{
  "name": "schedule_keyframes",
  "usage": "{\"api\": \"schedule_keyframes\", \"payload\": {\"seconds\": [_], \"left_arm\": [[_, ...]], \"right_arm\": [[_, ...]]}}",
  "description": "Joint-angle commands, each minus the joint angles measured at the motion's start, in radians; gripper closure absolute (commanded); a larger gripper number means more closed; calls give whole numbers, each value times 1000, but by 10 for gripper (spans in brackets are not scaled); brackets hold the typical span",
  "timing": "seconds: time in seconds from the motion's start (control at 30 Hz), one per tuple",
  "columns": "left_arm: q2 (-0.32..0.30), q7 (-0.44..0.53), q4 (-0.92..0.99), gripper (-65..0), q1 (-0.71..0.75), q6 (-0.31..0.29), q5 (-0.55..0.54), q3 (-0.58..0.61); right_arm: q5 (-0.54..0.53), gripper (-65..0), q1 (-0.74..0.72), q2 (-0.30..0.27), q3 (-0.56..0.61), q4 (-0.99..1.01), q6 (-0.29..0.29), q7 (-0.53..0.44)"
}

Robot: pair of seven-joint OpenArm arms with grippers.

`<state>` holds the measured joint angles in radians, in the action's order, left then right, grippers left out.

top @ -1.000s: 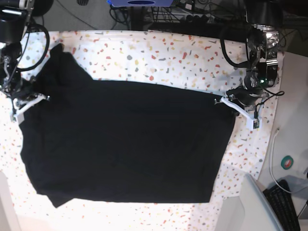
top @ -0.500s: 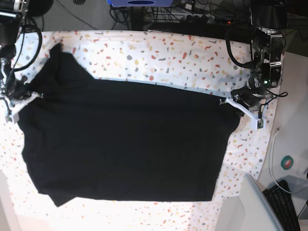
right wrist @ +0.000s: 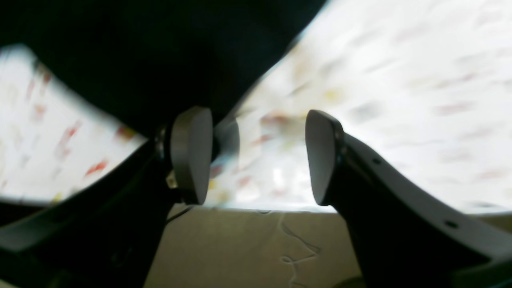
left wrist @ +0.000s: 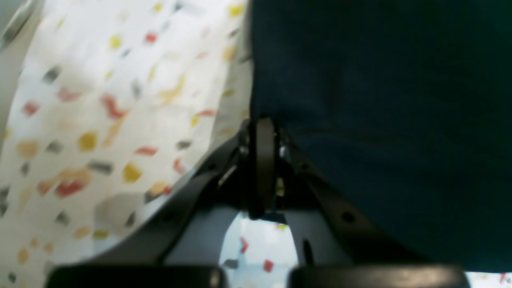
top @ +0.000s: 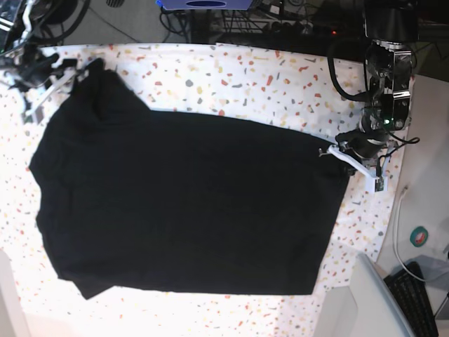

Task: Layout the t-shirt on the table in an organized manner, then fold the t-shirt properly
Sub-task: 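Pull the shirt edges apart with both grippers to straighten it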

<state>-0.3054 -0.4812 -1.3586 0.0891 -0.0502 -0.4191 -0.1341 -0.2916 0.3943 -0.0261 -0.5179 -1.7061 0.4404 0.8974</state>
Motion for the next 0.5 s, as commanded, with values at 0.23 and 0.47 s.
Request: {"api": "schedule_keyframes", "payload": {"seconds": [0.23,0.47], "left_arm": [[-15,16,-14,0,-5,8,2,-3],[-15,16,-8,0,-4,8,2,-3]], "right_arm": [[-11,-354,-38,-5,0,91,10,-37],[-14,-275,-54,-5,0,120,11,-37]]}}
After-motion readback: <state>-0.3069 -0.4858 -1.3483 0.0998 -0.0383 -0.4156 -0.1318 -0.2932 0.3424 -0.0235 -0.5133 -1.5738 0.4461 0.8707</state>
